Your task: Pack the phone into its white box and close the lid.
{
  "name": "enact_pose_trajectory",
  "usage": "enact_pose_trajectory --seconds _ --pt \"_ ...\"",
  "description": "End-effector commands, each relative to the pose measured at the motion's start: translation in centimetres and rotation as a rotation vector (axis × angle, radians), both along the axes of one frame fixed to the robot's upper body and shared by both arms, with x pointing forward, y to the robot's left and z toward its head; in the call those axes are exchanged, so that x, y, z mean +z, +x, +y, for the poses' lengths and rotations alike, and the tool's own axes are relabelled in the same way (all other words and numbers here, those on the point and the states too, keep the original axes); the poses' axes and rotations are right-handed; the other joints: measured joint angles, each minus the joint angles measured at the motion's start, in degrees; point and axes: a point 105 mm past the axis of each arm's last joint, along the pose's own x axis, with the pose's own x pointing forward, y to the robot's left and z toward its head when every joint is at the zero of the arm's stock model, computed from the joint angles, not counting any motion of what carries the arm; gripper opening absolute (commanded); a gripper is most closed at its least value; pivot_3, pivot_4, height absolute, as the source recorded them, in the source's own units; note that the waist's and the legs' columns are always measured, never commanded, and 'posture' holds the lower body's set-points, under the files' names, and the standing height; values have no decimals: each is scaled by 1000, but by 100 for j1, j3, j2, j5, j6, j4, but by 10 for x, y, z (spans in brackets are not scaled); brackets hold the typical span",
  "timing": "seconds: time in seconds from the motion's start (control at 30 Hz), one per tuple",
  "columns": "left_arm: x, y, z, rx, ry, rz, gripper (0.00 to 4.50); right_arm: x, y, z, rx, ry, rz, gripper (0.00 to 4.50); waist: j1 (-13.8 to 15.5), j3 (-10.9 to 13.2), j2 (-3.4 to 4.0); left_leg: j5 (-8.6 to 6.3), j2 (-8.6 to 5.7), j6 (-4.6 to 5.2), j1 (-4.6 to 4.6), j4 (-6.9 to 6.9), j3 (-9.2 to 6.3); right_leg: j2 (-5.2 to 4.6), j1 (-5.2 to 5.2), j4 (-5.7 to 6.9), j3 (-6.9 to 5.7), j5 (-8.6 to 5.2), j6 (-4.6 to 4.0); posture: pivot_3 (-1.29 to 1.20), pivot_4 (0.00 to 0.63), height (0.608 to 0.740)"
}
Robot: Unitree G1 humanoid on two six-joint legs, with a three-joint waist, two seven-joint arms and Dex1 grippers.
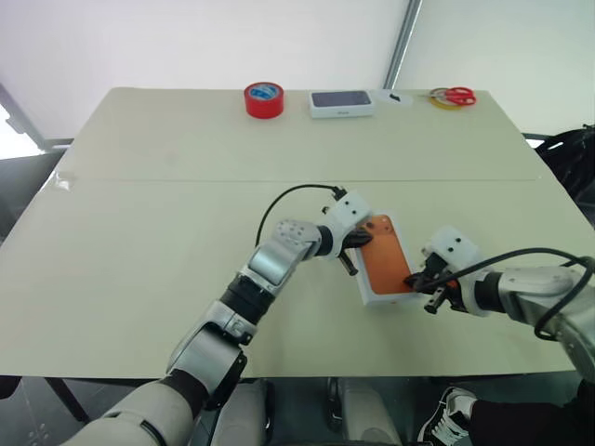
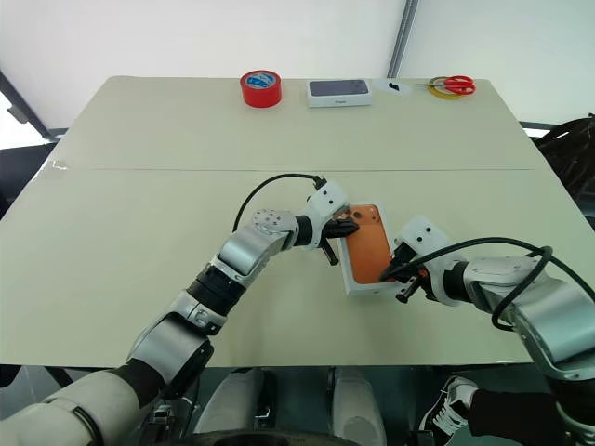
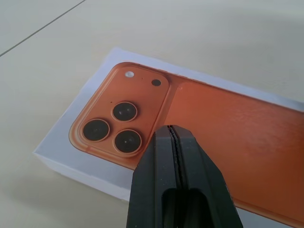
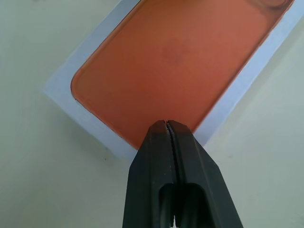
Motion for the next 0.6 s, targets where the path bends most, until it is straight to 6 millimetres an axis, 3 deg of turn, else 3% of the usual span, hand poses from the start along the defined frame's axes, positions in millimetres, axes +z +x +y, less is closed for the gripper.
enact_pose_trajectory --seconds 0.03,0.23,0.3,0.37,0.6 --pt "16 9 14 64 -83 -23 0 9 9 -11 -56 -21 -68 22 -9 0 0 0 0 0 0 2 0 -1 0 0 0 0 0 0 150 740" --pt "53 17 73 203 -235 -158 0 42 35 -36 -93 -20 -315 22 -11 2 3 -1 3 1 -5 0 1 3 -9 4 1 10 18 0 150 740" --pt "61 14 113 286 -247 -209 0 53 44 -41 -86 25 -374 22 -13 2 4 -1 2 1 -4 0 2 3 -8 3 2 11 19 0 150 740" --pt "62 8 147 360 -219 -247 0 61 51 -43 -70 97 -407 22 -59 3 5 -1 3 1 -2 0 7 2 -8 3 7 11 18 0 150 740" --pt "48 -16 220 562 -133 -242 0 62 60 -50 -25 263 -395 22 -1 3 5 -1 -2 2 -1 1 5 -5 0 2 5 4 5 0 150 740"
